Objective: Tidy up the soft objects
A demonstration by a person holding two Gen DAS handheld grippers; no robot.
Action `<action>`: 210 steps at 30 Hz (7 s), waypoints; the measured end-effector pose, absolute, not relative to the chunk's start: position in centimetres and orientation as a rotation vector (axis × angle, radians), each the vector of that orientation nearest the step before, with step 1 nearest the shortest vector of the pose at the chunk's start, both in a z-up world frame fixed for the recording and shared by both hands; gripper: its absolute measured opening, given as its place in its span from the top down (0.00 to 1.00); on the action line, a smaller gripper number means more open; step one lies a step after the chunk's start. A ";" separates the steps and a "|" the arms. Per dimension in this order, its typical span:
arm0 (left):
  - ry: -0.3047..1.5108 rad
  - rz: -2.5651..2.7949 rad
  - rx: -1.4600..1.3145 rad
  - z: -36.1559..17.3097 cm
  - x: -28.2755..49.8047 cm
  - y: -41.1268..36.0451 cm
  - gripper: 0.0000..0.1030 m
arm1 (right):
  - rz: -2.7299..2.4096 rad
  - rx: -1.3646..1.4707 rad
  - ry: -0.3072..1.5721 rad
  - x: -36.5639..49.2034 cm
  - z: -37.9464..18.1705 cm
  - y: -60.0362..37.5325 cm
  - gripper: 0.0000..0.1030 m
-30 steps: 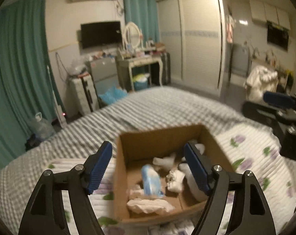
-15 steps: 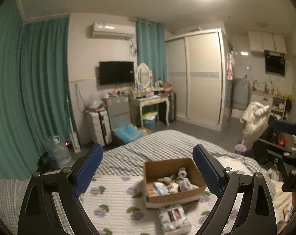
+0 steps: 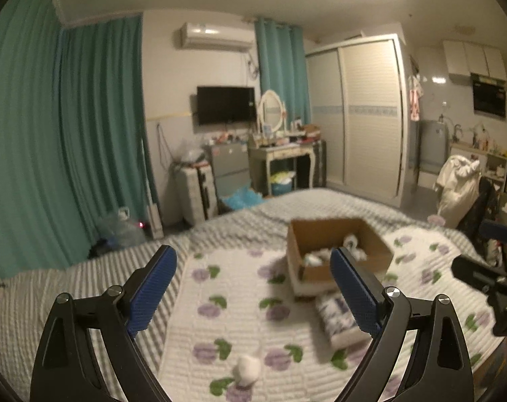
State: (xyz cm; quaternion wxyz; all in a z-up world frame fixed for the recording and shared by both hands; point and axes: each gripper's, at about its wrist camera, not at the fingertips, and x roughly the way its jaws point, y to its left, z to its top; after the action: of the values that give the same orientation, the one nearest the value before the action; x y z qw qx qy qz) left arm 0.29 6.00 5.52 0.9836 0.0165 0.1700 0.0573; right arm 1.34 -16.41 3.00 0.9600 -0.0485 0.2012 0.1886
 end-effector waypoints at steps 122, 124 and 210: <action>0.063 0.048 0.066 17.5 6.4 -2.5 0.08 | 0.275 -0.102 0.217 11.3 15.8 -22.1 0.00; 0.038 0.050 0.070 18.0 4.5 -2.3 0.08 | 0.249 -0.119 0.177 8.7 16.3 -22.2 0.00; 0.254 0.080 -0.003 2.1 4.9 1.8 0.08 | 0.234 -0.054 0.304 8.2 -0.4 -18.3 0.00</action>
State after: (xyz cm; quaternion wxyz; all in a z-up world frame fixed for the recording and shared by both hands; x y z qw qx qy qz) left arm 4.86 1.85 2.08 0.9912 -0.0017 0.1265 0.0399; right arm 8.17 -18.34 -0.37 0.9813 -0.0268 0.1510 0.1164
